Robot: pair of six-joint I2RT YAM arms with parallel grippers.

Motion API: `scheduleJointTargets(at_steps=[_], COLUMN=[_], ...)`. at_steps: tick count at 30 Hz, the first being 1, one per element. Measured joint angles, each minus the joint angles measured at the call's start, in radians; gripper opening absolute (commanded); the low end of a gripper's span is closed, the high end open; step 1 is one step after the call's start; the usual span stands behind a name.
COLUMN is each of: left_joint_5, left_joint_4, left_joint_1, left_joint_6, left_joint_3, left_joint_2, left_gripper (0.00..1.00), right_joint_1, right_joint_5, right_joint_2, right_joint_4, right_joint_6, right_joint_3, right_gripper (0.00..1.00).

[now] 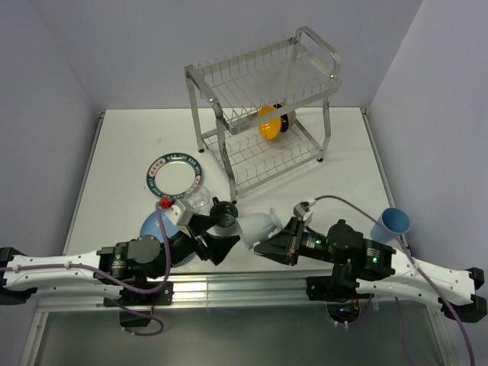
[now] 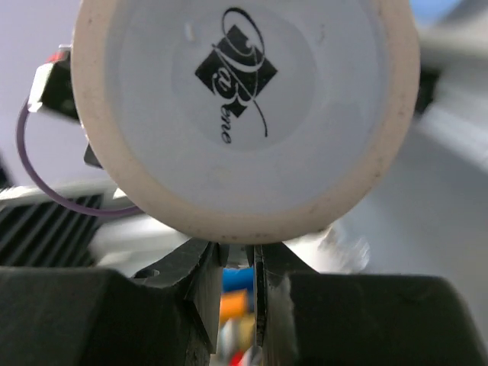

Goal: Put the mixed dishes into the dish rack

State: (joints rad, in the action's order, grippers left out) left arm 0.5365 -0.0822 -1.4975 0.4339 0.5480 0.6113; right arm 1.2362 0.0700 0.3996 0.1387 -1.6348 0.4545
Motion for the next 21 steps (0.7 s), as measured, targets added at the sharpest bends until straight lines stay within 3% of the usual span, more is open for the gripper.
scheduleJointTargets(at_steps=[2,6,10,14,18,21], left_joint_5=[0.121,0.367,0.494,0.527,0.508,0.477], left_joint_4=[0.086,0.436,0.718,0.830,0.826,0.816], left_joint_1=[-0.002,-0.001,-0.001,-0.001,-0.001,0.003], left_joint_6=[0.128,0.552,0.855,0.923,0.863,0.808], left_joint_3=[0.028,0.134,0.206,0.242,0.275,0.295], left_joint_2=[-0.026,-0.062,-0.056,-0.016,0.052,0.093], left_gripper=[0.99,0.99,0.96,0.93,0.92,0.92], right_joint_1=[-0.002,-0.002,-0.043,-0.256,-0.523,-0.615], right_joint_5=[-0.093,-0.265,-0.422,-0.458,-0.387,-0.356], right_joint_2=[-0.015,-0.006,0.151,0.327,0.421,0.505], right_joint_4=[0.126,0.283,0.456,0.502,0.500,0.497], right_joint_6=[0.077,0.205,0.333,0.481,0.612,0.694], right_joint_3=[0.079,0.205,0.372,0.460,0.437,0.444], right_gripper=[0.00,0.00,0.00,0.00,0.00,0.00])
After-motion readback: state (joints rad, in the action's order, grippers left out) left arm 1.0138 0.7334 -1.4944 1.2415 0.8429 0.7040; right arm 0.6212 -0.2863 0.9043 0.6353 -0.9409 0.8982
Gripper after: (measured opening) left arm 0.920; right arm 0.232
